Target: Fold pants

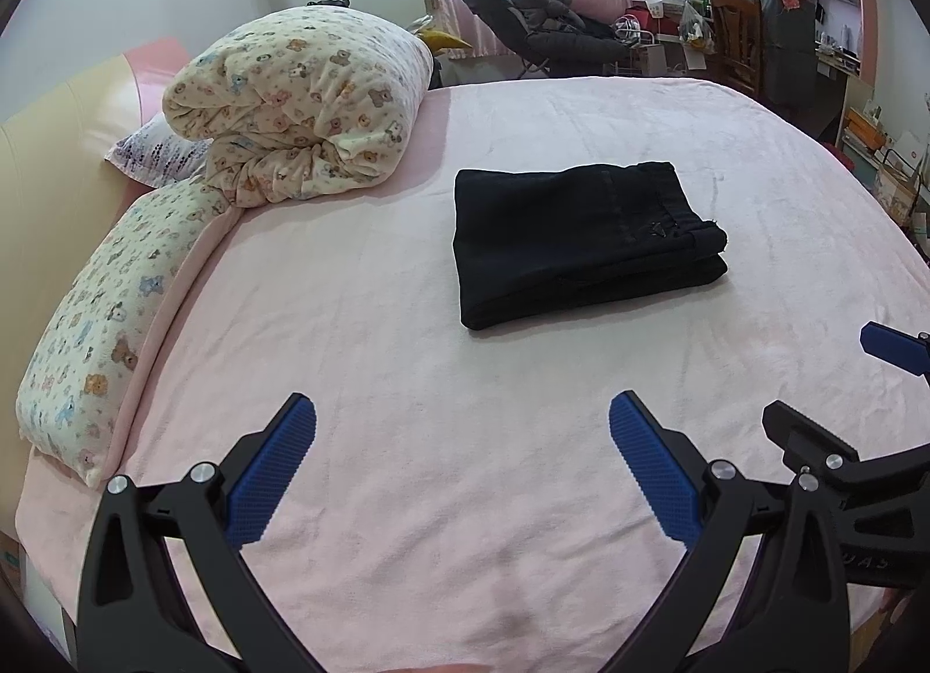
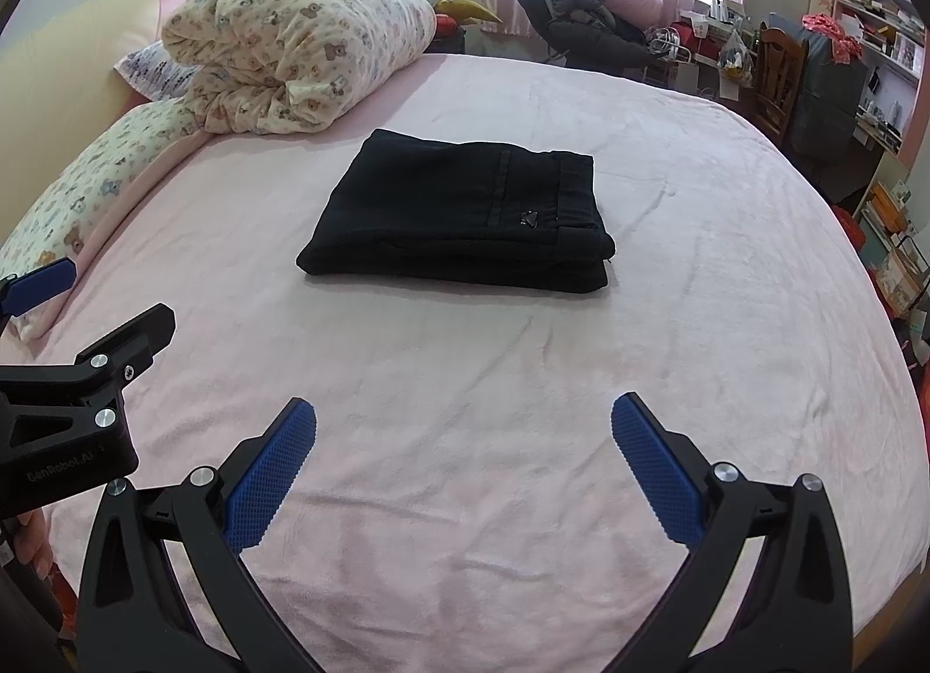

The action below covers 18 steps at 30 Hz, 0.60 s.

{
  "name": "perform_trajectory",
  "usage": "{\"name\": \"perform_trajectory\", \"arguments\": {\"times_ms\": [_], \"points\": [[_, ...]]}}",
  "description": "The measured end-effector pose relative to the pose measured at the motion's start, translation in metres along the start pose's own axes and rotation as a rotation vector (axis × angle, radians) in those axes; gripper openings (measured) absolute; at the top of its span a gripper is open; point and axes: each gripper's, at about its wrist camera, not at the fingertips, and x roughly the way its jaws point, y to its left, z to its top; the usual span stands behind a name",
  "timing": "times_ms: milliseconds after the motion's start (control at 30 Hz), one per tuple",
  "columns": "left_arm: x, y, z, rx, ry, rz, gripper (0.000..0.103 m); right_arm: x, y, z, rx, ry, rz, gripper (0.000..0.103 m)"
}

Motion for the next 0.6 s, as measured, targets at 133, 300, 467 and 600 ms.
{"name": "perform_trajectory", "arguments": {"times_ms": [133,300,467,600], "points": [[-0.0003,0.0001,-0.0004,-0.001,-0.003,0.005,0.101,-0.0001,0.0004,-0.0005,0.0,0.001,-0.001,0.102],[-0.0002,0.0006,-0.0009,-0.002,-0.002,0.003,0.101,0.0001,0.001,0.0001,0.002,0.004,-0.001,0.102],[-0.0009,0.0009,-0.0016,0.0,0.0,0.007,0.101,0.001,-0.0002,0.0003,-0.002,0.005,0.001,0.102],[0.0012,0.0052,-0.0006,-0.006,0.003,0.009,0.101,0.0009,0.0,0.0,-0.003,0.006,0.001,0.102]]}}
